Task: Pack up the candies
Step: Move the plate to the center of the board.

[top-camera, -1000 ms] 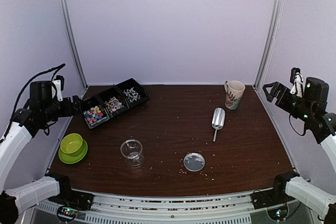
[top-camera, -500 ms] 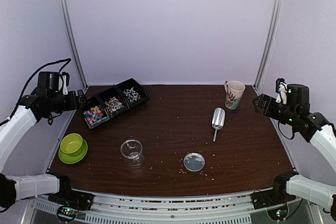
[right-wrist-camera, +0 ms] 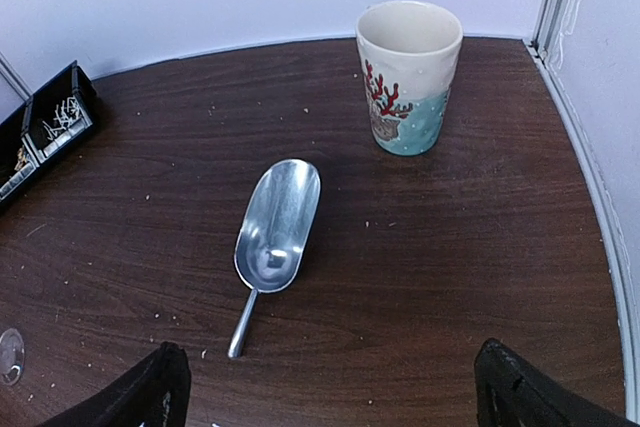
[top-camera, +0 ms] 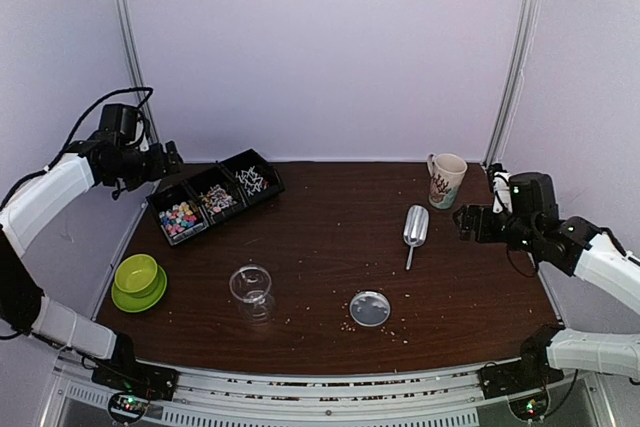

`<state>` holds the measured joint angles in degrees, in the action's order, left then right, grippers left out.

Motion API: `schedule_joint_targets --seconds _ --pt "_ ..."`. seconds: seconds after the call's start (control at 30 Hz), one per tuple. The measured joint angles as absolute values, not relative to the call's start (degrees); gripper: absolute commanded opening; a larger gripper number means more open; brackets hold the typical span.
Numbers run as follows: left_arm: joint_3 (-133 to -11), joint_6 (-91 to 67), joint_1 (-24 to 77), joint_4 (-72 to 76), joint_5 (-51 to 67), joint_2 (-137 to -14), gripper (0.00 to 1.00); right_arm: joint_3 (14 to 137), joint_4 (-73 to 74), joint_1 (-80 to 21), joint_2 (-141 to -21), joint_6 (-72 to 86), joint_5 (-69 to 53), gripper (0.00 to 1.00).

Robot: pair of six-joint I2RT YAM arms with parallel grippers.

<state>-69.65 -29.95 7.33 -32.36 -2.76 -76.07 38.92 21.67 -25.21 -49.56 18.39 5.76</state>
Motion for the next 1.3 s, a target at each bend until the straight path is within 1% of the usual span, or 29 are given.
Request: schedule_joint_targets --seconds 0.37,0.63,0.83,0.93,1.13,1.3 --pt "-75.5 -32.5 9.6 -31.4 -4.4 -90.8 0.98 32.4 15.1 -28.5 -47.5 18.4 10.3 1.0" --pt "-83.8 -34.7 9.8 -31.5 -5.4 -101.2 0.98 32.2 13.9 -29.4 -47.5 18.2 11.4 1.0" --pt "-86.1 -36.7 9.8 -31.9 -5.4 -107.8 0.97 32.2 13.5 -29.6 -47.5 18.2 11.6 0.99" --pt "-86.1 -37.6 9.8 -33.2 -6.0 -109.4 0.94 32.2 13.5 -29.7 -47.7 18.2 11.6 1.0" --pt "-88.8 -39.0 9.8 -35.1 -6.3 -112.3 0.82 32.2 13.4 -29.7 -47.7 18.2 11.6 1.0" --pt "-88.9 -40.0 9.8 -35.7 -6.0 -112.9 0.77 32.2 13.3 -29.7 -47.7 18.2 11.6 1.0"
